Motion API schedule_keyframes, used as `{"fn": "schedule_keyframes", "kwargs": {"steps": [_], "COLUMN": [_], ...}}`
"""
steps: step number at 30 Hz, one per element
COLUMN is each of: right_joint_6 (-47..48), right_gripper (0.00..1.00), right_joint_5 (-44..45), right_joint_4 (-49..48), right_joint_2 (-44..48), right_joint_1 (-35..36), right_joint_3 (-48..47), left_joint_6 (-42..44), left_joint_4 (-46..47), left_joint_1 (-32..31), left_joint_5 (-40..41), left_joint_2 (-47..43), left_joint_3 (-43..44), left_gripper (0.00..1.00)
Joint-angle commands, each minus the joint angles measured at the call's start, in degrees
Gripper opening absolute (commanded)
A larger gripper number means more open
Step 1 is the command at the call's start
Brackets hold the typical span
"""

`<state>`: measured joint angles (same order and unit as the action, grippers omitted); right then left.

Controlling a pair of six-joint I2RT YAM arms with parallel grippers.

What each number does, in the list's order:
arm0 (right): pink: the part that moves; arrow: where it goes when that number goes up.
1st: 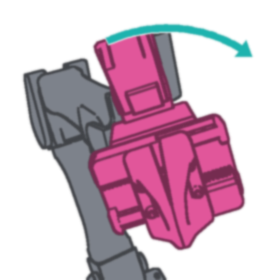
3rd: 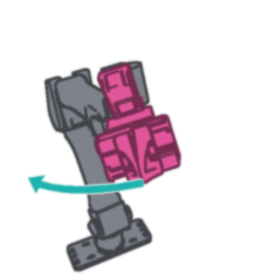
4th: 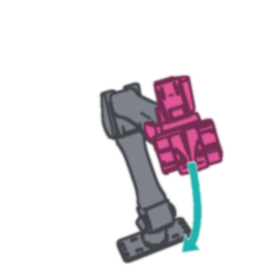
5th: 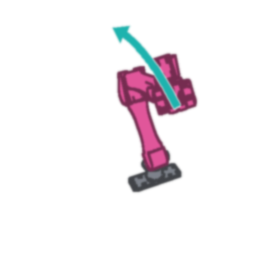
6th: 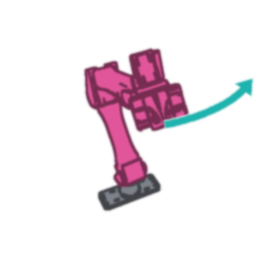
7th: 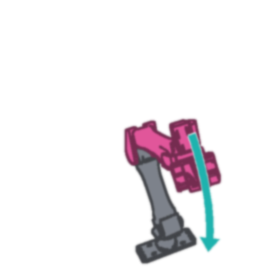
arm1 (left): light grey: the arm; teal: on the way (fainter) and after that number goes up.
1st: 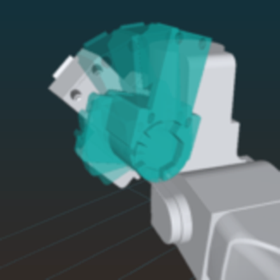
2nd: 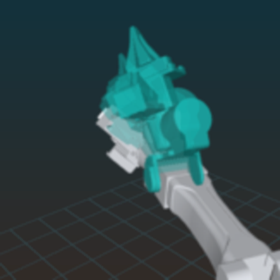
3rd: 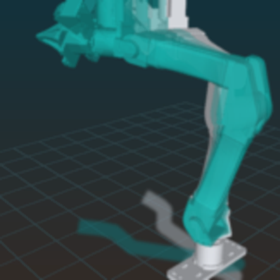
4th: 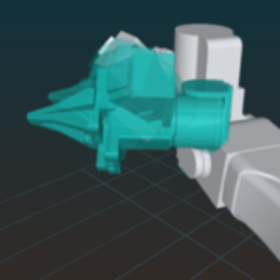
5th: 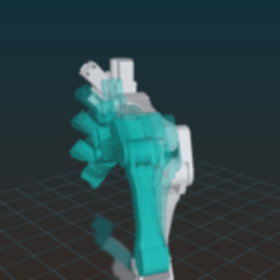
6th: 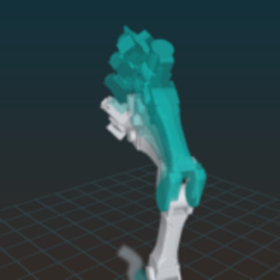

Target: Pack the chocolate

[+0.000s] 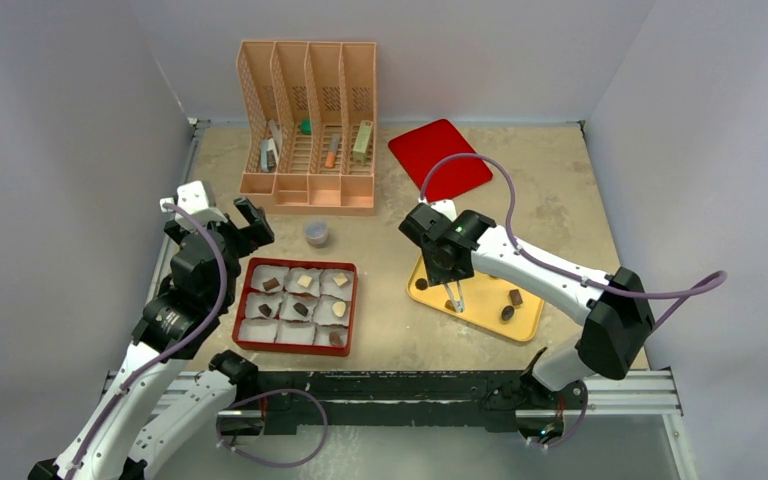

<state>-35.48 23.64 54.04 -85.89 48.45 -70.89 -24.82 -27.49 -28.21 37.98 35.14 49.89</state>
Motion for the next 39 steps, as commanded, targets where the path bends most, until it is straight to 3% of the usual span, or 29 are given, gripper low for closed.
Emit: {"fn": "schedule_keyframes", "kwargs": {"steps": [1, 16, 22, 39], "right_joint_6": [-1.87, -0.49, -0.4, 2.82], "right_gripper": [0.46, 0.46, 0.31, 0.28], "right_joint_5": [3.41, 0.4, -0.15, -2.05], "right_joint_4": [1.28, -3.36, -3.42, -0.05], "right_joint_2": [0.19, -0.37, -0.19, 7.29], "right_joint_1": [-0.28, -0.88, -0.99, -0.66], "right_joint_3": [-0.24, 2.49, 2.57, -0.78], "left_joint_6": [1.09, 1.0, 1.0, 0.39], "left_joint_4": [1.97, 1.98, 1.73, 2.35], "left_joint_1": [-0.18, -0.18, -0.18, -0.18], "left_joint_5": [0.96, 0.71, 0.73, -0.14], "left_joint_2": [-0.17, 0.03, -0.2, 0.95], "left_joint_3": [-0.03, 0.17, 0.44, 1.31], "left_gripper": [0.94, 0.94, 0.94, 0.94]}}
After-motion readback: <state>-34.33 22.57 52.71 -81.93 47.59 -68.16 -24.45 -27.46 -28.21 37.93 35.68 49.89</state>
